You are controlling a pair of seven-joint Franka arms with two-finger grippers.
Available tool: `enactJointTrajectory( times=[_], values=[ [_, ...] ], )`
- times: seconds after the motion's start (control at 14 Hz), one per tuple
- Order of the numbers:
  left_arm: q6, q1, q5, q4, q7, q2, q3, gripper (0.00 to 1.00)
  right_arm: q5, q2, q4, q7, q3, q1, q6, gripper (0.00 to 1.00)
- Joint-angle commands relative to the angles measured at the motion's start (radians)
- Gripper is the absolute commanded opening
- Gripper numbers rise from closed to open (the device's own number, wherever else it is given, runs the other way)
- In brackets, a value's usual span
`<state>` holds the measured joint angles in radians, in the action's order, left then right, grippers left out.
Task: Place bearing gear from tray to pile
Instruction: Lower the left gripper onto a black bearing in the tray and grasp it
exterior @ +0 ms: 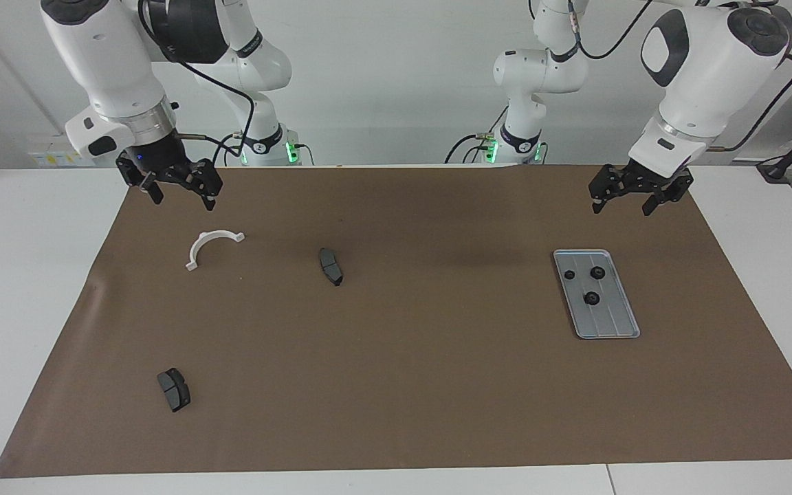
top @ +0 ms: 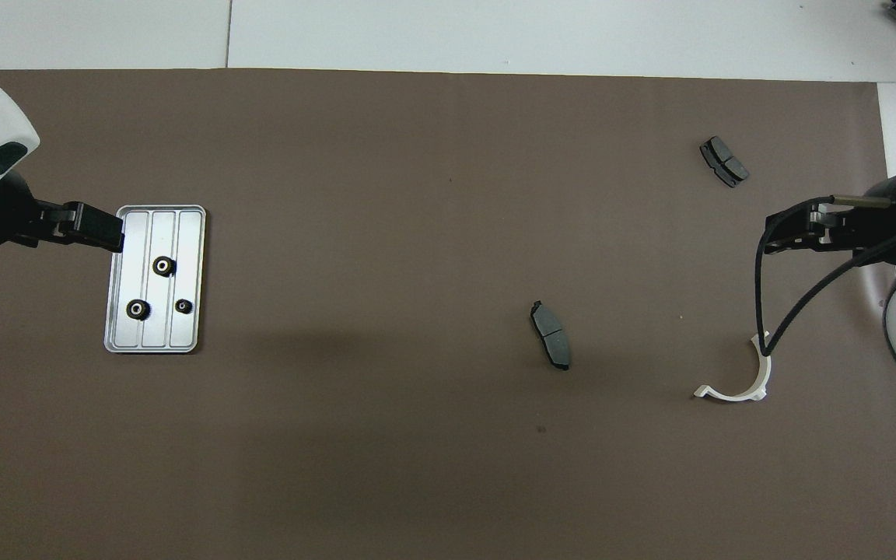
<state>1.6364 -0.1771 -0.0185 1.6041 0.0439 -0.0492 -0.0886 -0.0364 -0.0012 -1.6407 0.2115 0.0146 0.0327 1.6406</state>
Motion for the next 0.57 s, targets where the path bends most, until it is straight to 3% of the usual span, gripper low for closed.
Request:
enactJointTrajectory(
  times=[0.0, 0.5],
  values=[
    [0.003, -0.001, 0.017, 0.034, 0.01, 0.034, -0.005, 1.0, 0.001, -0.019, -0.024, 0.008, 0.005, -0.008, 0.018, 1.0],
    [0.029, 0.002, 0.017, 0.051, 0.011, 0.043, -0.003, 1.0, 0.001, -0.019, -0.024, 0.008, 0.007, -0.008, 0.018, 1.0]
  ],
)
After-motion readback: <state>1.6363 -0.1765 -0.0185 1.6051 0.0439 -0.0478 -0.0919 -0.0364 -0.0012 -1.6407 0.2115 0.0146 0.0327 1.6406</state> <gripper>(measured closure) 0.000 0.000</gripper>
